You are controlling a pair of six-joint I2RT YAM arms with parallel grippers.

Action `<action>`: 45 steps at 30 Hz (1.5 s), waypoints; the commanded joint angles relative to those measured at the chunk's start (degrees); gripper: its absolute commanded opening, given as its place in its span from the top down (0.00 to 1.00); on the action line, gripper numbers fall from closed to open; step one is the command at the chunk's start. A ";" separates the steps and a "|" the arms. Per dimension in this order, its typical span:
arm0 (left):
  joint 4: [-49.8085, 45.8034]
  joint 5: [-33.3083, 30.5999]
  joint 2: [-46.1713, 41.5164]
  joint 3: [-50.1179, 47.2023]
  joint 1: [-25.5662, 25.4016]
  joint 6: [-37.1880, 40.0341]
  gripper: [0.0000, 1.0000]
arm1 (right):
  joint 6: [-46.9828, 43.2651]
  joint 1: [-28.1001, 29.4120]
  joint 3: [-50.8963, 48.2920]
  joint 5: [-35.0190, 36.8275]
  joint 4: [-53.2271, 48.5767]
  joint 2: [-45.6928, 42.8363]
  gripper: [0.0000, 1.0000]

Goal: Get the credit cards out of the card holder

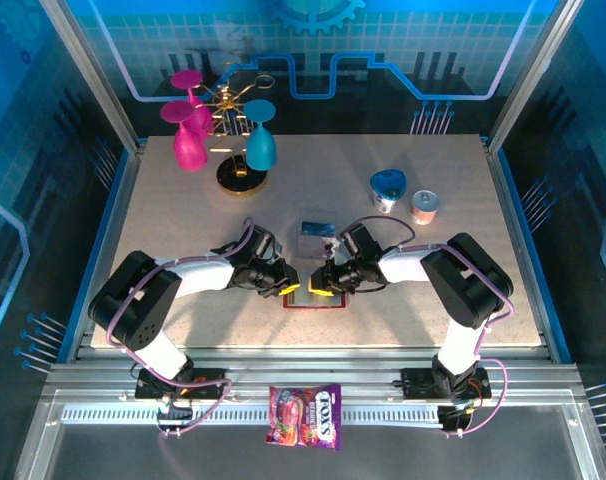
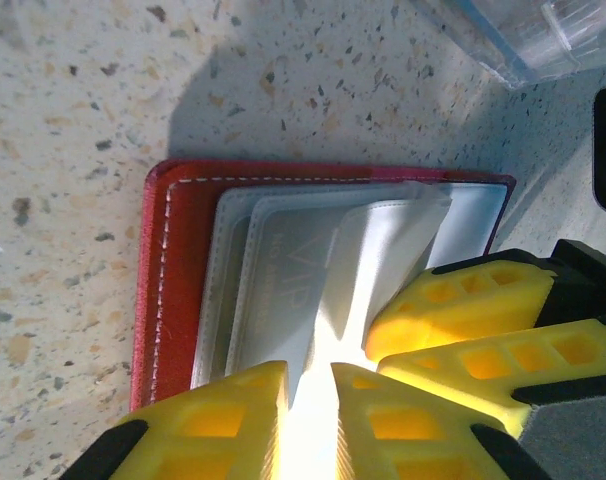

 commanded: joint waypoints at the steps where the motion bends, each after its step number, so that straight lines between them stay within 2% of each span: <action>1: 0.54 2.02 0.06 1.52 -0.55 -0.46 0.81 | 0.46 -0.69 -0.80 0.35 -0.95 0.43 0.75; 12: -0.10 2.28 -0.42 3.04 -0.59 -0.53 0.77 | -0.32 -1.52 -0.80 2.75 -4.70 -6.09 0.73; 22: -2.42 2.88 -0.69 6.57 -1.13 0.22 0.76 | -2.52 -5.20 -2.64 4.03 -9.51 -12.77 0.73; 35: -2.97 4.02 4.47 12.39 -3.55 0.22 0.51 | -2.87 -8.49 -6.88 4.85 -10.60 -18.40 0.72; 45: -1.84 4.47 8.20 14.82 -5.28 -0.72 0.44 | -3.04 -10.17 -9.85 5.45 -11.66 -22.22 0.71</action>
